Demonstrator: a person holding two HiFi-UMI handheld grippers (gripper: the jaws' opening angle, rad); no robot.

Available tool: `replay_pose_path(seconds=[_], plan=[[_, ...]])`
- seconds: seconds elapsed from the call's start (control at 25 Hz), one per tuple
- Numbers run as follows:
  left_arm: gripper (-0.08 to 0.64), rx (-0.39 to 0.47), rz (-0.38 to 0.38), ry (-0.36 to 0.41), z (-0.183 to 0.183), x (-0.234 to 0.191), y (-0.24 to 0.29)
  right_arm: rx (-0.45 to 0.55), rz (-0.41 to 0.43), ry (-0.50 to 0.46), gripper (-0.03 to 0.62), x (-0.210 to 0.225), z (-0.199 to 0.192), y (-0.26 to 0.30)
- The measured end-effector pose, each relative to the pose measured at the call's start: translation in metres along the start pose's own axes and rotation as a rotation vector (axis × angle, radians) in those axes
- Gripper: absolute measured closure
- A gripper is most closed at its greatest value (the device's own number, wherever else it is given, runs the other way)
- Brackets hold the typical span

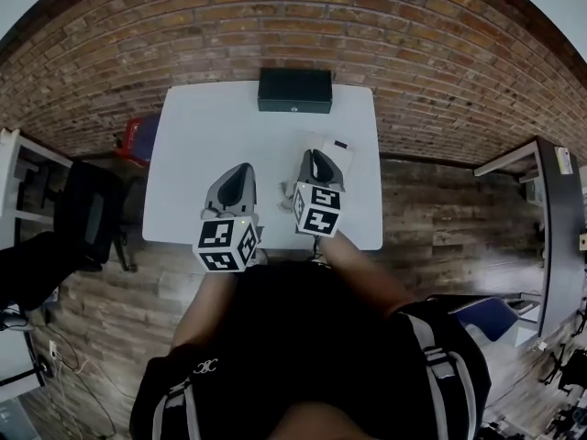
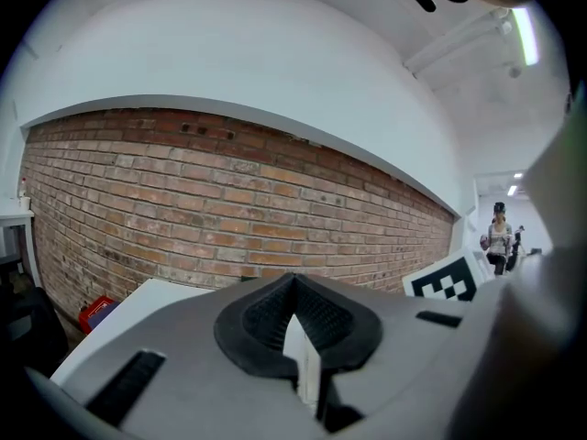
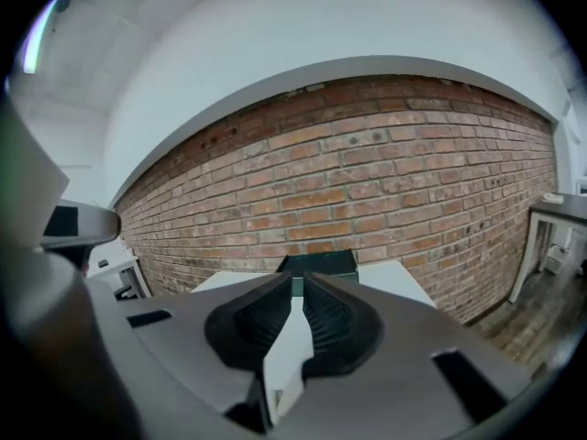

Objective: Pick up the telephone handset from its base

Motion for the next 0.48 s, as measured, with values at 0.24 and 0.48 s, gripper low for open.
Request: replay_pose_path(seconds=[0.24,0.48], plan=[[0.558,-0.018,-0.027,0.006,0.0,-0.022,0.006,-0.088,-0.107,0.073,0.455,0.007,-0.027,0.029],[0.558,-0.038,-0.049,0.015,-0.002,-0.039,0.008,-0.174,-0.252,0.106,0.379,0.018,-0.052,0.056]])
Point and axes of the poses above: the fingertips, and each gripper's own axes: y forward along the fingers, x to its right, z out of its top, the point moved 6 cm from there along -y, backward along the fingers, and after that the axes turned 2 degrees about y, right-handed, at the moved point
